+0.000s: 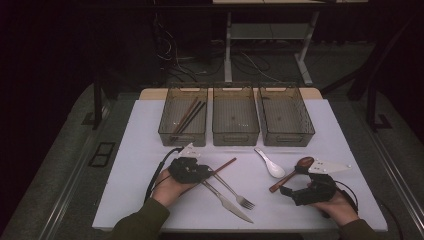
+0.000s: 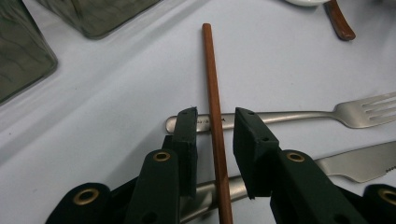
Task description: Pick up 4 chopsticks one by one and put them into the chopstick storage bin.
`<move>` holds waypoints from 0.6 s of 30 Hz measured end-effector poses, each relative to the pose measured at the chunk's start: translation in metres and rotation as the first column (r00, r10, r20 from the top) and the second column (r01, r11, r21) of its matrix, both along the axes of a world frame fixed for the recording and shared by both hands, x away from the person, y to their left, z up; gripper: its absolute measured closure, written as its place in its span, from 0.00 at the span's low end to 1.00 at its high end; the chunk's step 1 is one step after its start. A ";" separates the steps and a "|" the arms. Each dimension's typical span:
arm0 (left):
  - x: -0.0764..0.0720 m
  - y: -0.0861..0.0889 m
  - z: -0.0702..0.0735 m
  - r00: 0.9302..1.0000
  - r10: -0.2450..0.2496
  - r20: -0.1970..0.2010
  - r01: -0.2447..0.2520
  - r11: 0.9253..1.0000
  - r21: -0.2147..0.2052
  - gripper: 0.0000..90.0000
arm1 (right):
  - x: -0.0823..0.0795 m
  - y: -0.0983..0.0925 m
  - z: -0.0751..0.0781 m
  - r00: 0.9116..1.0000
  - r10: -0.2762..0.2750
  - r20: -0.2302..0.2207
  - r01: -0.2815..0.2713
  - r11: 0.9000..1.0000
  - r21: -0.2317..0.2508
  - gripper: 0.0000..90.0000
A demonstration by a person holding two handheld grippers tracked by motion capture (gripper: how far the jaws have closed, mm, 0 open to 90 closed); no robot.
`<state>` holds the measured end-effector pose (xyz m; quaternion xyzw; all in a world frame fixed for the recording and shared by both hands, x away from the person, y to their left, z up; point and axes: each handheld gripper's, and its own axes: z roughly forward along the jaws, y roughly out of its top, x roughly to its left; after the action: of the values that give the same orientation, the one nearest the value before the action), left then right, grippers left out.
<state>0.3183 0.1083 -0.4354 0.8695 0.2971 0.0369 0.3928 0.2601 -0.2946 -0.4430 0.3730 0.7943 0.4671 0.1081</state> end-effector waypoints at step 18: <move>0.000 -0.009 -0.008 1.000 -0.021 -0.020 0.022 0.998 0.066 0.84 | 0.000 0.000 0.000 1.000 0.000 0.000 0.000 1.000 0.000 0.01</move>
<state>0.3184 0.0995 -0.4437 0.8855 0.2899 0.0340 0.3615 0.2602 -0.2945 -0.4431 0.3729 0.7943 0.4672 0.1081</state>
